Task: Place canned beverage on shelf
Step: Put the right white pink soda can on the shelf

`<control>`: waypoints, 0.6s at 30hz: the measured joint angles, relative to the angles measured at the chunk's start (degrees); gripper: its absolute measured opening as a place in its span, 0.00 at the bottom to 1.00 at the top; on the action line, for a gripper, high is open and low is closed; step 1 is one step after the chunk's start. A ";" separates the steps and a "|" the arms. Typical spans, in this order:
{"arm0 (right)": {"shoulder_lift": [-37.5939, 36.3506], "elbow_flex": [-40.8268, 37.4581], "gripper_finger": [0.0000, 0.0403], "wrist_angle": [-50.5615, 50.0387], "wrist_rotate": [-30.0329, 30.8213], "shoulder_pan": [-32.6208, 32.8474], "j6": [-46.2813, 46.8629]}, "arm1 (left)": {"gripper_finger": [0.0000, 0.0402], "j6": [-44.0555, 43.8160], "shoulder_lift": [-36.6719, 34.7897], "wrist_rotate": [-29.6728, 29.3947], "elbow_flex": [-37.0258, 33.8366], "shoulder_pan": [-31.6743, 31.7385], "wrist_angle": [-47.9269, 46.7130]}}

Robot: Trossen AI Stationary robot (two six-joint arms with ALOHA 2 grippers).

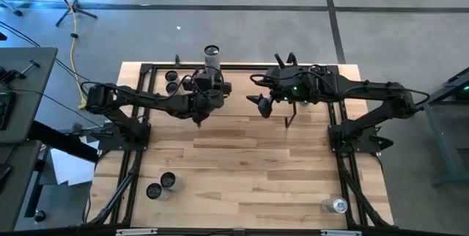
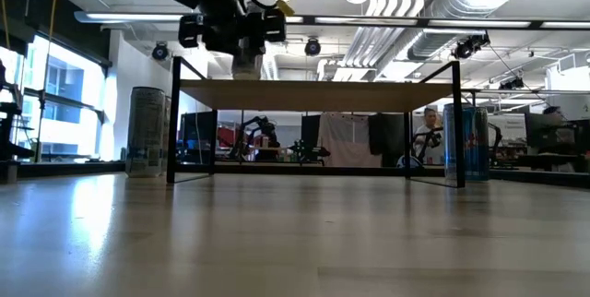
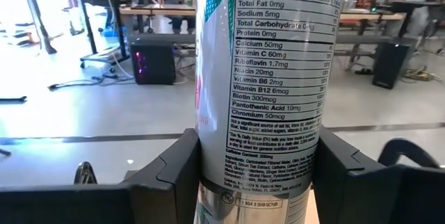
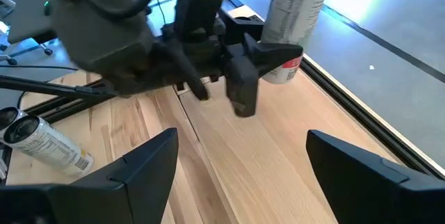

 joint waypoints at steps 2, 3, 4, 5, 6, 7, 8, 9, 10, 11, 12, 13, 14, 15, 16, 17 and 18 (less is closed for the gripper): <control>0.00 0.00 0.75 0.04 -0.17 0.00 0.00 | 0.40 0.04 0.64 0.31 -0.01 0.43 -0.32; 0.00 0.00 0.75 0.07 -0.18 0.00 0.02 | 0.40 0.04 1.05 0.40 -0.02 0.57 -0.33; 0.00 0.00 0.75 0.25 -0.18 0.00 0.02 | 0.40 0.02 1.49 0.80 -0.02 0.62 -0.31; 0.00 0.00 0.75 0.60 -0.18 0.00 0.00 | 0.40 0.04 1.96 1.18 -0.02 0.55 -0.31; 0.00 0.00 0.75 1.22 -0.16 0.00 0.00 | 0.40 0.04 2.43 1.80 -0.02 0.55 -0.44; 0.00 0.00 0.75 1.87 -0.16 0.00 0.00 | 0.40 -0.03 2.81 2.62 -0.04 0.44 -0.63; 0.00 -0.02 0.75 2.85 -0.16 0.00 0.04 | 0.40 -0.43 3.18 3.07 -0.04 0.30 -0.61; 0.00 -0.02 0.75 4.20 -0.16 -0.08 0.03 | 0.40 -0.97 3.50 3.33 -0.04 0.16 -0.40; 0.02 -0.02 0.75 5.51 -0.16 -0.28 0.00 | 0.40 -1.57 3.70 3.42 -0.04 0.05 -0.56; 0.04 -0.02 0.75 6.72 -0.15 -0.42 0.02 | 0.40 -2.13 3.81 3.40 -0.04 -0.08 -1.03; 0.07 -0.02 0.75 7.68 -0.15 -0.48 0.03 | 0.40 -2.45 4.04 3.20 -0.04 -0.26 -1.21; 0.09 -0.02 0.75 8.23 -0.14 -0.61 0.01 | 0.40 -2.43 4.26 2.89 -0.04 -0.39 -1.30; 0.11 -0.02 0.75 8.68 -0.14 -0.73 0.00 | 0.40 -2.45 4.35 2.52 -0.04 -0.39 -1.88; 0.11 -0.02 0.75 9.02 -0.14 -0.76 0.03 | 0.40 -2.48 4.33 2.28 -0.04 -0.43 -2.41; 0.11 -0.02 0.75 9.14 -0.14 -0.76 0.07 | 0.41 -2.50 4.30 2.12 -0.04 -0.55 -2.61; 0.11 -0.02 0.75 9.12 -0.14 -0.76 0.05 | 0.41 -2.48 4.30 2.14 -0.04 -0.70 -2.68; 0.13 -0.02 0.75 9.02 -0.14 -0.76 0.04 | 0.41 -2.47 4.30 2.14 -0.04 -0.87 -2.77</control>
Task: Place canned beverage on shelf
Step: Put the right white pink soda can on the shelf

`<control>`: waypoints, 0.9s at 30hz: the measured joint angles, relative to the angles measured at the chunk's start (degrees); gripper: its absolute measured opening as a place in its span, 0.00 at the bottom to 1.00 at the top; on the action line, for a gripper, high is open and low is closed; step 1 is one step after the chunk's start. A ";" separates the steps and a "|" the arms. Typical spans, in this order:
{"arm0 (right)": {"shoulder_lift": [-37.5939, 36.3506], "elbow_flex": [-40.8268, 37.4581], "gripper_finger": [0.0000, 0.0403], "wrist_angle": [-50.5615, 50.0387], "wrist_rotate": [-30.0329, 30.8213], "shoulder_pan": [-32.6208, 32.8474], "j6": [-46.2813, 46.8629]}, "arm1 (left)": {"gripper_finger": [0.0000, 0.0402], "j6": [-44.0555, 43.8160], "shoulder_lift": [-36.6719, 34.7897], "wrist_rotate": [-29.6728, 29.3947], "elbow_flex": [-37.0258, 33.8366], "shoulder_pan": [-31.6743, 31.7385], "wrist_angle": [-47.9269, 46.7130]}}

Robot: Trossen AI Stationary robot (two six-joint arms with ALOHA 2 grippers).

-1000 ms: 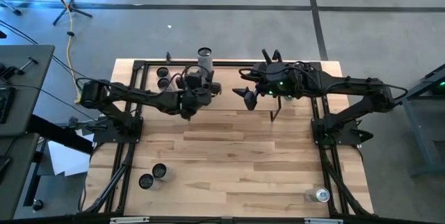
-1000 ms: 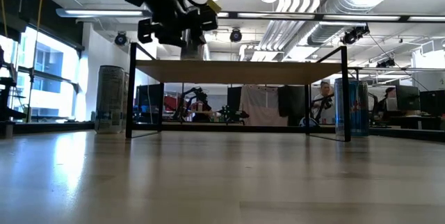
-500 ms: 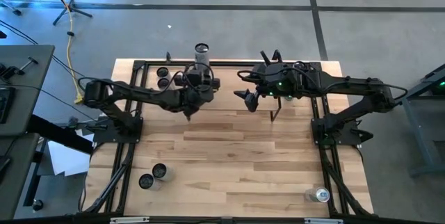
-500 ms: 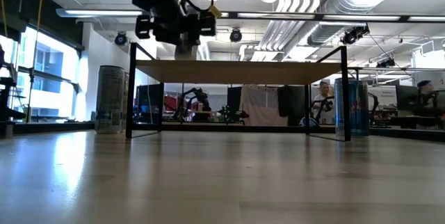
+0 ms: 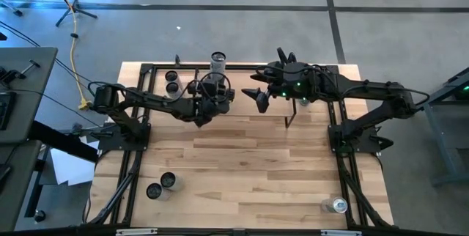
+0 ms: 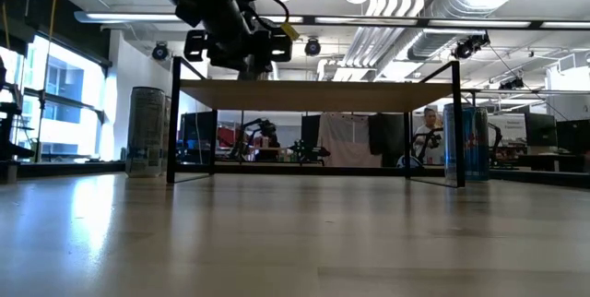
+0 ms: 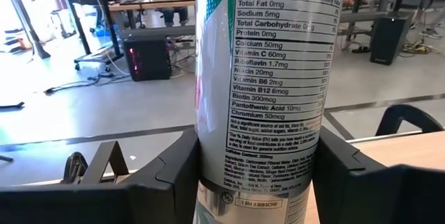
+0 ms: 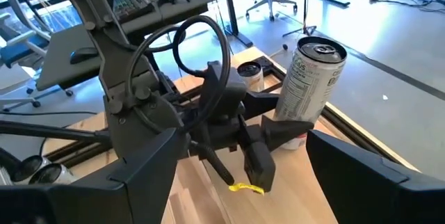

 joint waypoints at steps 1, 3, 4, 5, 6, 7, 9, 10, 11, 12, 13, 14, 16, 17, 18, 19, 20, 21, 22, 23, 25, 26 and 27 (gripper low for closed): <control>0.01 0.00 0.75 -0.03 0.00 0.00 0.01 | 0.42 0.01 -0.04 -0.01 0.00 -0.22 -0.05; 0.01 0.00 0.75 -0.06 0.00 0.00 0.01 | 0.44 0.06 -0.15 0.10 0.00 -0.61 -0.13; 0.01 0.00 0.75 -0.03 0.00 0.00 0.01 | 0.45 0.09 -0.15 0.11 0.00 -0.83 -0.15; 0.01 0.00 0.75 -0.04 0.00 0.00 -0.01 | 0.45 0.09 -0.15 0.16 0.00 -0.99 -0.14; 0.01 0.00 0.75 -0.06 0.00 0.00 0.01 | 0.46 0.13 -0.15 0.21 0.00 -1.07 -0.17; 0.01 0.00 0.75 -0.06 0.00 0.00 0.01 | 0.47 0.54 -0.15 0.23 0.00 -1.24 -0.23; 0.01 0.00 0.75 -0.10 0.00 0.00 -0.01 | 0.49 2.82 -0.17 0.67 0.00 -1.60 -0.19; 0.01 0.00 0.75 -0.10 0.00 0.00 0.01 | 0.50 3.87 -0.17 0.69 0.00 -1.73 -0.19; 0.01 0.00 0.75 -0.10 0.00 0.00 0.01 | 0.50 4.99 -0.17 0.69 0.00 -1.92 -0.12; 0.01 0.00 0.75 -0.10 0.00 0.00 -0.01 | 0.51 5.97 -0.17 0.67 0.00 -2.11 -0.08; 0.01 0.00 0.75 -0.10 0.00 0.00 -0.02 | 0.51 6.86 -0.15 0.67 0.00 -2.27 -0.10; 0.01 0.00 0.75 -0.10 0.00 0.00 0.01 | 0.51 7.66 -0.16 0.70 0.00 -2.47 -0.08; 0.01 -0.02 0.75 -0.10 0.00 0.00 0.01 | 0.51 8.01 -0.16 0.71 0.00 -2.78 -0.13; 0.01 -0.02 0.75 -0.10 0.00 0.00 0.01 | 0.51 8.08 -0.15 0.73 0.00 -2.86 -0.28; 0.01 -0.02 0.75 -0.12 0.01 0.00 0.01 | 0.52 8.07 -0.17 0.73 0.00 -2.92 -0.45; 0.01 -0.02 0.75 -0.12 0.00 0.00 0.04 | 0.52 7.94 -0.15 0.71 0.00 -3.01 -0.50; 0.01 -0.02 0.75 -0.12 0.02 0.00 0.07 | 0.52 7.48 -0.16 0.71 0.00 -3.07 -0.52; 0.01 -0.02 0.75 -0.12 0.00 0.00 0.09 | 0.52 6.66 -0.17 0.64 0.00 -3.08 -0.56; 0.01 -0.02 0.75 -0.12 0.00 0.00 0.11 | 0.52 5.65 -0.16 0.60 0.00 -3.08 -0.59; 0.01 -0.02 0.75 -0.14 0.02 0.00 0.11 | 0.52 4.18 -0.15 0.38 0.00 -3.08 -0.60; 0.01 -0.02 0.75 -0.19 0.02 0.02 0.16 | 0.52 1.03 -0.15 -0.07 -0.04 -3.08 -0.74; 0.01 -0.02 0.75 -0.22 -0.02 0.02 0.18 | 0.52 -0.58 -0.17 -0.14 -0.06 -3.08 -0.78; 0.01 -0.02 0.75 -0.22 -0.15 0.02 0.18 | 0.52 -2.26 -0.16 -0.11 -0.07 -3.08 -0.76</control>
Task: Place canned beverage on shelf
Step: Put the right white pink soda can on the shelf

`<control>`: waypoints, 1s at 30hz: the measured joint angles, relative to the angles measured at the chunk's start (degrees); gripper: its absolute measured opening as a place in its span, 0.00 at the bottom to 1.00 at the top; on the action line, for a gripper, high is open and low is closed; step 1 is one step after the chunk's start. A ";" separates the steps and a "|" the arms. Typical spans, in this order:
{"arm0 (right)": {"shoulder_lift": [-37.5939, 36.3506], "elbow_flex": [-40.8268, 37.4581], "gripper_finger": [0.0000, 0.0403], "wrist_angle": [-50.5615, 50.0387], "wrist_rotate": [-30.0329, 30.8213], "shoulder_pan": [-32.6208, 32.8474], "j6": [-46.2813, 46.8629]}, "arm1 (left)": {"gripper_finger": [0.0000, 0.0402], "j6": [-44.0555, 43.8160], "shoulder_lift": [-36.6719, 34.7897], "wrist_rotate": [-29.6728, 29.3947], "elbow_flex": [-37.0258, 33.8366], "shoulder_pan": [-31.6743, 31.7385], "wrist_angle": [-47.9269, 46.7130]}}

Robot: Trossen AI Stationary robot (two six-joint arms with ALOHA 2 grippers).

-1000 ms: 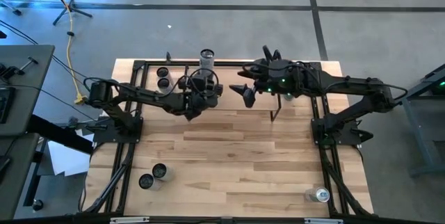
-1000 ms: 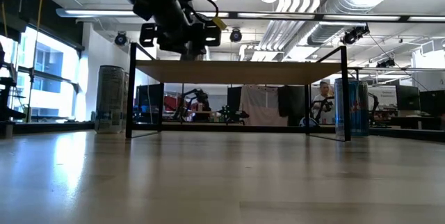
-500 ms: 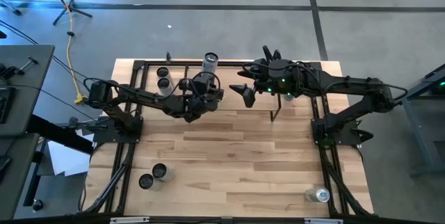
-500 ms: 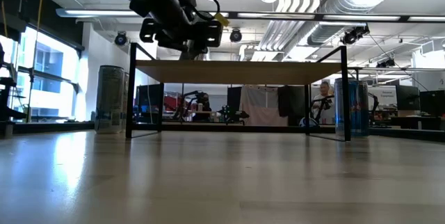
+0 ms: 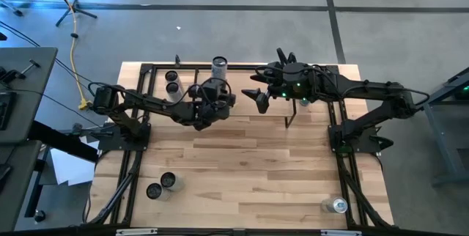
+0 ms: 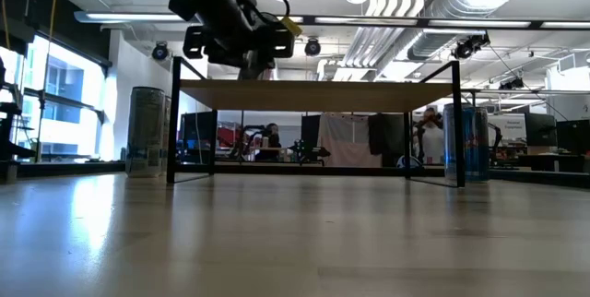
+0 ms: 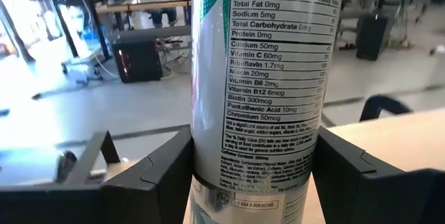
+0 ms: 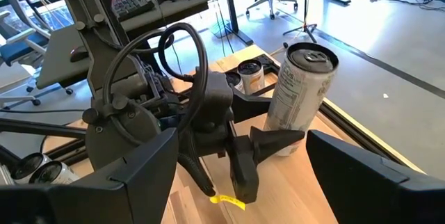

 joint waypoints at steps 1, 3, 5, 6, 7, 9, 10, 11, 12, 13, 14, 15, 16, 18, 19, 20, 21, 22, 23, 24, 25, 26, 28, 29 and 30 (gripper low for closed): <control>0.00 0.00 0.75 0.00 -0.22 0.00 0.00 | 0.52 -1.64 -0.01 0.01 0.00 -0.01 -0.01; 0.00 0.00 0.75 -0.03 -0.42 0.00 0.65 | 0.52 -4.37 -0.02 0.00 -0.01 -0.04 -0.44; 0.00 0.00 0.75 -0.29 -0.45 0.00 1.33 | 0.52 -6.15 -0.01 -0.01 -0.02 -0.04 -1.47; 0.00 0.00 0.75 -0.50 -0.44 0.00 1.33 | 0.52 -6.74 0.00 -0.01 -0.02 -0.04 -1.93; 0.00 -0.01 0.75 -0.71 -0.44 0.00 1.33 | 0.52 -7.06 -0.02 -0.02 -0.02 -0.04 -2.19; 0.02 -0.02 0.75 -0.90 -0.44 0.00 1.33 | 0.52 -7.27 -0.02 -0.04 -0.01 -0.09 -2.31; 0.00 -0.02 0.75 -1.04 -0.44 0.00 1.33 | 0.52 -7.31 -0.02 -0.01 -0.01 -0.17 -2.32; 0.02 -0.02 0.75 -1.06 -0.44 0.00 1.33 | 0.52 -7.60 -0.02 -0.01 0.00 -0.17 -2.34; 0.02 -0.02 0.75 -1.06 -0.44 0.00 1.33 | 0.52 -7.86 -0.02 -0.01 -0.01 -0.19 -2.37; 0.02 -0.02 0.75 -1.06 -0.44 0.00 1.33 | 0.52 -8.05 -0.02 -0.01 -0.01 -0.27 -2.37; 0.02 -0.02 0.75 -1.06 -0.44 0.00 1.33 | 0.52 -8.10 -0.02 -0.02 -0.01 -0.35 -2.41; 0.02 -0.02 0.75 -1.06 -0.44 0.00 1.33 | 0.52 -8.12 -0.02 -0.05 -0.01 -0.38 -2.44; 0.02 -0.02 0.75 -1.06 -0.44 0.00 1.33 | 0.52 -8.12 -0.02 -0.03 -0.01 -0.39 -2.45; 0.02 -0.02 0.75 -1.06 -0.44 0.00 1.33 | 0.52 -8.12 -0.02 0.12 0.00 -0.39 -2.44; 0.02 -0.02 0.75 -1.06 -0.44 0.00 1.27 | 0.52 -8.12 -0.02 0.25 -0.02 -0.39 -2.44; 0.02 -0.02 0.75 -1.06 -0.44 0.00 1.12 | 0.52 -8.12 -0.02 0.37 -0.02 -0.39 -2.42; 0.02 -0.02 0.75 -1.06 -0.44 0.00 1.07 | 0.52 -8.13 -0.02 0.39 0.00 -0.39 -2.44; 0.02 -0.02 0.75 -1.06 -0.44 0.00 1.06 | 0.52 -8.13 -0.02 0.46 0.00 -0.39 -2.42; 0.02 -0.02 0.75 -1.06 -0.44 0.00 1.05 | 0.52 -8.14 -0.02 0.56 0.00 -0.39 -2.42; 0.02 -0.02 0.75 -1.06 -0.44 0.00 1.02 | 0.52 -8.14 -0.02 0.66 0.00 -0.39 -2.42; 0.02 -0.02 0.75 -1.06 -0.44 0.00 1.01 | 0.52 -8.13 -0.02 0.71 0.00 -0.39 -2.40; 0.02 -0.02 0.75 -1.06 -0.44 0.00 0.98 | 0.52 -8.13 -0.02 0.75 -0.01 -0.39 -2.40; 0.02 -0.02 0.75 -1.06 -0.44 0.00 0.92 | 0.52 -8.14 -0.07 0.82 0.00 -0.39 -2.40; 0.02 -0.02 0.75 -1.06 -0.44 0.00 0.90 | 0.52 -8.14 -0.15 0.97 0.00 -0.39 -2.42; 0.02 -0.02 0.75 -1.06 -0.44 0.00 0.90 | 0.52 -8.15 -0.19 1.08 0.00 -0.39 -2.42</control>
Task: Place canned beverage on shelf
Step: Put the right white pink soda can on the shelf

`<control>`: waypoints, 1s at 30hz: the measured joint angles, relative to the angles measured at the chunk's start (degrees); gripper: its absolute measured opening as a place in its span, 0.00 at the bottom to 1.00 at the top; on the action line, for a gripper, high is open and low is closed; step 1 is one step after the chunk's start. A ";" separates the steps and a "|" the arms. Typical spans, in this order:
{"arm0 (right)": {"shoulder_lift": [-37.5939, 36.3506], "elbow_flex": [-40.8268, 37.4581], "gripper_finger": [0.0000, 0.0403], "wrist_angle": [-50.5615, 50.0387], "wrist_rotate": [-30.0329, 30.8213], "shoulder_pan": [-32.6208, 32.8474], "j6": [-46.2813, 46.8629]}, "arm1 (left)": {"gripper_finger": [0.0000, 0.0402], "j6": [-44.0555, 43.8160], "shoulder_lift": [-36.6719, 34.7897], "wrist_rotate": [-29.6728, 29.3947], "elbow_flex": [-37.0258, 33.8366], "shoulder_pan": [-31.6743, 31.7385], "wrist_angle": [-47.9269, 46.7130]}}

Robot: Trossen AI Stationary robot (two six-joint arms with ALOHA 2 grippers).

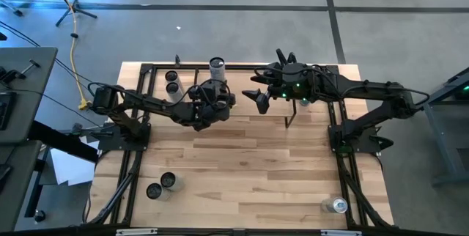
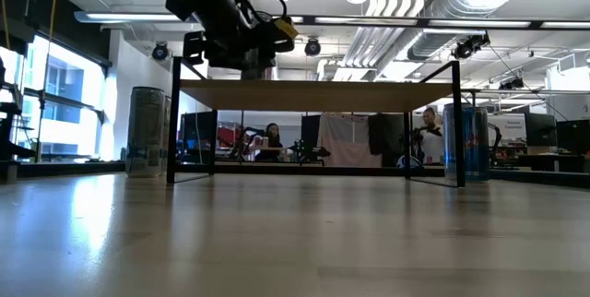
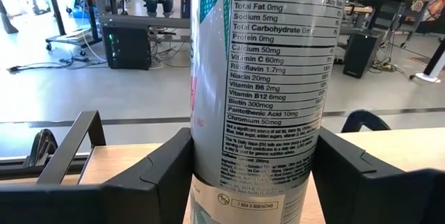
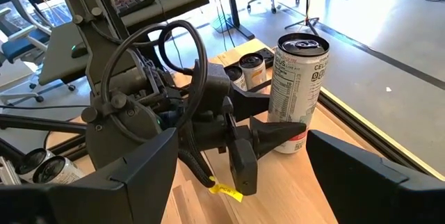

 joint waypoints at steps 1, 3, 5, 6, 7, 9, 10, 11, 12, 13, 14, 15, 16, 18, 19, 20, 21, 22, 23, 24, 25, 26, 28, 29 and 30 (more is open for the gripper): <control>0.00 0.00 0.75 0.00 0.00 0.00 0.00 | 0.52 0.01 0.00 0.02 0.00 0.00 0.00; 0.00 0.00 0.75 0.00 0.00 0.00 -0.02 | 0.52 0.20 0.00 0.06 0.00 -0.04 0.00; 0.00 0.00 0.75 0.00 0.00 0.00 -0.02 | 0.52 1.12 0.00 0.16 -0.01 -0.19 0.02; 0.00 0.00 0.75 0.00 0.00 0.00 -0.02 | 0.52 1.67 0.00 0.24 0.00 -0.31 0.02; 0.00 0.00 0.75 0.00 0.00 0.00 -0.02 | 0.52 1.93 0.00 0.24 -0.01 -0.45 -0.01; 0.00 0.00 0.75 0.00 0.00 0.00 -0.02 | 0.52 1.93 0.00 0.28 0.00 -0.70 -0.02; 0.00 0.00 0.75 0.00 0.00 0.00 -0.02 | 0.53 1.93 0.00 0.28 0.00 -0.78 -0.04; 0.00 0.00 0.75 0.00 0.00 0.00 -0.02 | 0.54 1.93 0.00 0.28 0.00 -0.85 -0.06; 0.00 0.00 0.75 0.00 0.00 0.00 -0.02 | 0.55 1.93 0.00 0.34 0.00 -0.89 -0.07; 0.00 0.00 0.75 0.00 0.00 0.00 -0.02 | 0.57 1.93 0.00 0.47 0.00 -0.90 -0.07; 0.00 0.00 0.75 0.00 0.00 0.00 -0.02 | 0.59 1.95 0.01 0.67 0.00 -0.90 -0.11; 0.00 0.00 0.75 0.00 0.00 0.00 -0.02 | 0.61 1.96 0.02 0.72 -0.02 -0.92 -0.23; 0.00 0.00 0.75 0.00 0.00 0.00 -0.02 | 0.63 1.95 0.02 0.72 -0.02 -0.92 -0.20; 0.00 0.00 0.75 0.00 0.00 0.00 -0.02 | 0.67 1.93 0.05 0.84 -0.02 -0.92 -0.24; 0.00 0.00 0.75 0.00 0.00 0.00 -0.02 | 0.68 1.94 0.11 0.85 -0.05 -0.97 -0.33; 0.00 0.00 0.75 0.00 0.00 0.00 -0.02 | 0.70 1.95 0.13 0.85 -0.07 -1.09 -0.35; 0.00 0.00 0.75 0.00 0.00 0.00 -0.02 | 0.71 2.24 0.13 0.78 -0.07 -1.21 -0.30; 0.00 0.00 0.75 0.00 0.00 0.00 -0.02 | 0.73 2.89 0.13 0.70 -0.07 -1.42 -0.25; 0.00 0.00 0.75 0.00 0.00 0.00 -0.02 | 0.74 3.47 0.13 0.67 -0.07 -1.68 -0.26; 0.00 0.00 0.75 0.00 0.00 0.00 -0.02 | 0.75 4.13 0.13 0.67 -0.07 -1.98 -0.26; 0.00 0.00 0.75 0.00 0.00 0.00 -0.02 | 0.75 4.64 0.13 0.59 -0.07 -2.25 -0.24; 0.00 0.00 0.75 0.00 0.00 0.00 -0.02 | 0.76 4.89 -0.01 0.49 -0.07 -2.54 -0.28; 0.00 0.00 0.75 0.00 0.00 0.00 -0.02 | 0.77 4.91 -0.61 0.45 -0.07 -3.09 -0.51; 0.00 0.00 0.75 0.00 0.00 0.00 -0.02 | 0.78 4.95 -0.93 0.37 -0.07 -3.34 -0.55; 0.00 0.00 0.75 0.00 0.00 0.00 -0.02 | 0.78 4.97 -1.43 0.37 -0.07 -3.59 -1.19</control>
